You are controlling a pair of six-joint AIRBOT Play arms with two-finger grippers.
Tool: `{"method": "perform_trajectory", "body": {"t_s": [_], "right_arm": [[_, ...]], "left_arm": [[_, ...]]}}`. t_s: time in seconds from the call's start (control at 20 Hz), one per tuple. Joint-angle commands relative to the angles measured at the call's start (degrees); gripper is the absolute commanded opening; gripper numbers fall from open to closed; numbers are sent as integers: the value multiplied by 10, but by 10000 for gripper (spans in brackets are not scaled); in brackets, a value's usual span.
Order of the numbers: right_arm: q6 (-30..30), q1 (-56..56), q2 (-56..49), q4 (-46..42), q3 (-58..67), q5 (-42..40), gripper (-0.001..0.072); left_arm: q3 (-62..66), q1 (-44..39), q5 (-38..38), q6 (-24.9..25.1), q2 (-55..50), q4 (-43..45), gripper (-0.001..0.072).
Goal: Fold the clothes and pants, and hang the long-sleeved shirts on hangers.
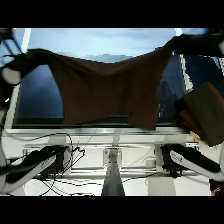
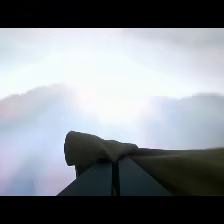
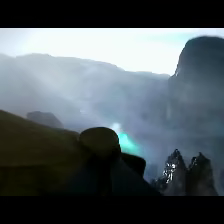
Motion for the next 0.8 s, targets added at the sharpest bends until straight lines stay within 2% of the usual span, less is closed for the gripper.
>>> {"method": "perform_trajectory", "body": {"t_s": [0.0,0.15,0.2,0.25,0.3,0.35,0.5,0.65,0.7,0.75], "right_arm": [[1,0,-142,10,-17,-63,18],[2,0,-193,10,-17,-112,18],[3,-2,-196,1,-17,-116,55],[3,-5,-195,-8,-17,-118,224],[3,-11,-193,-13,-17,-116,406],[4,-22,-192,-17,-12,-101,430],[3,-80,-193,-23,-9,-21,429],[-3,-157,-195,-18,-13,75,427],[-24,-180,-195,-2,-20,97,426],[-60,-203,-195,34,-34,113,426]], "left_arm": [[1,-2,41,-1,-124,-9,14],[1,-2,51,-1,-137,-8,15],[1,0,50,-1,-137,-8,64],[1,0,47,-1,-135,-8,324],[1,0,44,-1,-134,-8,647],[1,0,37,-1,-131,-8,688],[1,8,-30,-1,-108,-6,687],[1,24,-154,-1,-67,-6,687],[1,27,-201,-1,-54,-6,684],[1,31,-244,1,-42,-6,645]]}}
